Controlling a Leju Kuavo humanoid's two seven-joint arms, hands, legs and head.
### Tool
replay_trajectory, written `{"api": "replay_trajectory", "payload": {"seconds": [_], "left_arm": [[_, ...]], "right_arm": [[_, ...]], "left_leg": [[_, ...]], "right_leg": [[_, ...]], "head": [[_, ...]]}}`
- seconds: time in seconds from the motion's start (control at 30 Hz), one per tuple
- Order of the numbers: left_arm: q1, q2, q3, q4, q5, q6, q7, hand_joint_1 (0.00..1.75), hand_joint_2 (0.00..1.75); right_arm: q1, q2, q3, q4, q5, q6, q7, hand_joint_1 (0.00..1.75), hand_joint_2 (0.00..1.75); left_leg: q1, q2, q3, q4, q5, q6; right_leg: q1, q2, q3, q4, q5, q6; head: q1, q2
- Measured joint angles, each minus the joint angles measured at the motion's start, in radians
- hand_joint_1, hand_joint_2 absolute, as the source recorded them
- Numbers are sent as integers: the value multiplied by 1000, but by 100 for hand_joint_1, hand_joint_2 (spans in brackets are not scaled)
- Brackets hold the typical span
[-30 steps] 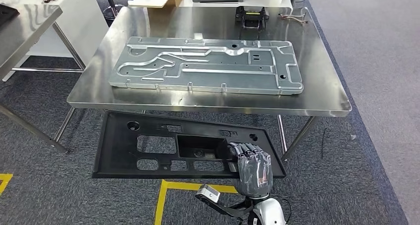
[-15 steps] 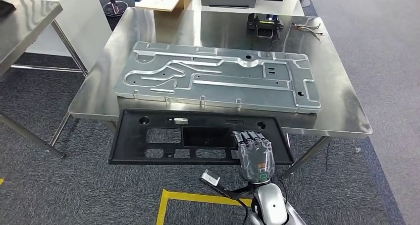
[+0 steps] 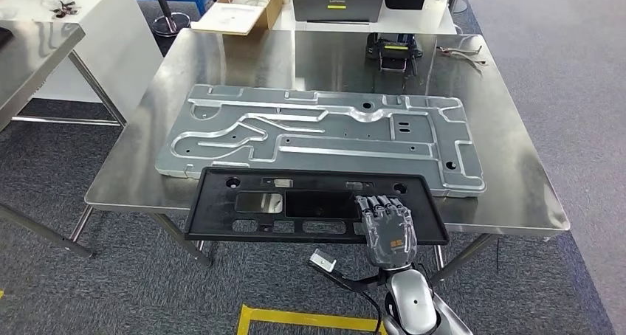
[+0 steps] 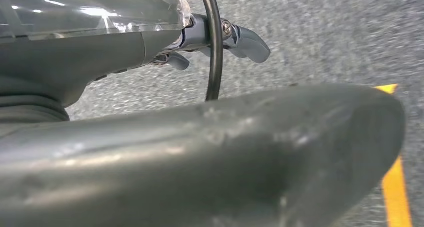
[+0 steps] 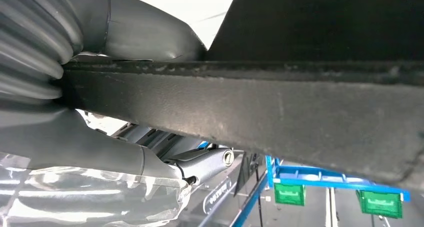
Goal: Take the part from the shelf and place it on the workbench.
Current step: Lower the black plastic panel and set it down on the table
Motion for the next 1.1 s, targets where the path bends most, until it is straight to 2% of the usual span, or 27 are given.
{"api": "replay_trajectory", "payload": {"seconds": [0.03, 0.07, 0.1, 0.17, 0.23, 0.3, 0.37, 0.4, 0.43, 0.47, 0.57, 0.6, 0.63, 0.7, 0.73, 0.77, 0.8, 0.87, 0.9, 0.93, 0.97, 1.0, 1.03, 1.1], "left_arm": [[1, 0, 0, 0, 0, 0, -1, 0, 0], [2, 1, 0, 1, 1, 0, -2, 0, 0], [2, 1, 0, 1, 2, 0, -4, 0, 0], [1, 1, -1, 2, 3, 1, -5, 0, 0], [0, 0, -2, 2, 5, 2, -6, 0, 0], [0, -1, -2, 2, 6, 4, -6, 0, 0], [0, -2, -2, 2, 8, 7, -4, 0, 0], [1, -3, -2, 2, 8, 8, -4, 0, 0], [2, -3, -2, 2, 8, 9, -4, 0, 0], [3, -3, -2, 2, 8, 9, -4, 0, 0], [3, -10, -2, 3, 9, 9, -4, 0, 0], [2, -12, -2, 4, 9, 8, -4, 0, 0], [0, -13, -2, 4, 9, 8, -4, 0, 0], [-1, -12, -2, 4, 9, 9, -4, 0, 0], [-1, -12, -2, 4, 10, 9, -5, 0, 0], [-1, -12, -2, 4, 11, 9, -6, 0, 0], [-1, -11, -2, 4, 13, 9, -8, 0, 0], [-1, -11, -2, 4, 17, 7, -9, 0, 0], [1, -10, -2, 4, 19, 5, -9, 0, 0], [2, -10, -2, 4, 19, 4, -8, 0, 0], [3, -9, -2, 4, 19, 2, -8, 0, 0], [4, -9, -2, 4, 20, 2, -8, 0, 0], [5, -8, -2, 4, 20, 2, -7, 0, 0], [6, -8, -2, 4, 21, 1, -7, 0, 0]], "right_arm": [[-3, -6, 4, -1, 0, 3, 5, 175, 175], [-7, -11, 9, -2, 0, 6, 9, 175, 175], [-10, -16, 13, -3, 0, 8, 15, 175, 175], [-16, -27, 21, -7, 0, 14, 30, 175, 175], [-24, -43, 31, -12, 0, 25, 53, 175, 175], [-39, -68, 45, -19, 0, 44, 81, 175, 175], [-52, -97, 60, -29, 0, 65, 101, 175, 175], [-55, -110, 67, -35, 0, 72, 106, 175, 175], [-58, -123, 73, -39, 0, 76, 107, 175, 175], [-59, -133, 76, -42, 0, 79, 107, 175, 175], [-66, -154, 84, -51, 0, 80, 108, 175, 175], [-69, -157, 87, -54, 0, 80, 108, 175, 175], [-72, -160, 90, -57, 0, 82, 108, 175, 175], [-78, -163, 96, -66, 0, 89, 108, 175, 175], [-81, -165, 99, -69, 0, 95, 109, 175, 175], [-84, -167, 100, -72, 0, 101, 112, 175, 175], [-85, -169, 101, -73, 0, 106, 114, 175, 175], [-82, -171, 102, -73, 0, 112, 116, 175, 175], [-78, -171, 103, -72, 0, 113, 115, 175, 175], [-73, -171, 105, -70, 0, 113, 115, 175, 175], [-69, -171, 107, -68, 0, 113, 114, 175, 175], [-66, -171, 109, -65, 0, 113, 113, 175, 175], [-64, -171, 110, -62, 0, 113, 111, 175, 175], [-60, -169, 111, -56, 0, 111, 104, 175, 175]], "left_leg": [[-1, 1, 5, -62, 63, 3], [-3, 3, 10, -105, 110, 9], [-5, 3, 11, -129, 140, 18], [-7, 3, 21, -138, 140, 36], [-5, 1, 40, -149, 136, 52], [-4, 0, 58, -157, 127, 63], [-5, -2, 75, -158, 111, 69], [-6, -3, 86, -158, 101, 69], [-7, -5, 99, -158, 91, 69], [-8, -7, 114, -158, 80, 69], [-16, -10, 153, -157, 47, 62], [-19, -11, 159, -157, 36, 57], [-21, -12, 165, -155, 31, 51], [-22, -13, 173, -148, 28, 41], [-22, -12, 170, -126, 29, 36], [-21, -10, 151, -88, 21, 31], [-19, -7, 121, -36, 6, 26], [-13, -4, 43, 80, -49, 16], [-12, -3, 13, 110, -71, 13], [-11, -2, -4, 111, -76, 11], [-10, -2, -6, 80, -59, 11], [-10, -2, 4, 24, -17, 14], [-10, -2, 16, -42, 44, 18], [-15, -2, 31, -129, 122, 29]], "right_leg": [[0, 0, 13, 3, -13, 5], [1, 1, 20, 5, -25, 11], [2, 1, 25, 5, -32, 18], [4, 3, 31, 11, -35, 32], [1, 0, 20, 50, -30, 41], [-2, -3, -39, 149, -52, 47], [-3, -3, -126, 256, -110, 52], [-3, -3, -157, 279, -135, 53], [-2, -3, -175, 272, -141, 52], [-1, -3, -177, 236, -120, 49], [11, -2, -156, 69, 47, 23], [14, 0, -151, 37, 83, 16], [15, 2, -149, 24, 96, 12], [10, 4, -130, 14, 95, 5], [7, 3, -118, 8, 92, 0], [5, 2, -105, 5, 87, -4], [4, 2, -94, 3, 81, -8], [4, 1, -78, 3, 64, -11], [4, 2, -68, 3, 55, -10], [4, 3, -56, 3, 44, -9], [4, 4, -43, 3, 34, -8], [4, 4, -29, 3, 23, -6], [4, 4, -17, 4, 11, -3], [6, 6, -4, 4, -6, 6]], "head": [[0, 0], [0, 0], [0, 0], [0, 0], [1, 0], [0, 0], [0, 0], [0, 0], [1, 0], [1, 0], [1, 0], [0, 0], [0, 0], [0, 0], [-1, 0], [-1, 0], [-1, 0], [-1, 0], [-1, 0], [-1, 0], [-1, 0], [-1, 0], [-1, 0], [-1, 0]]}}
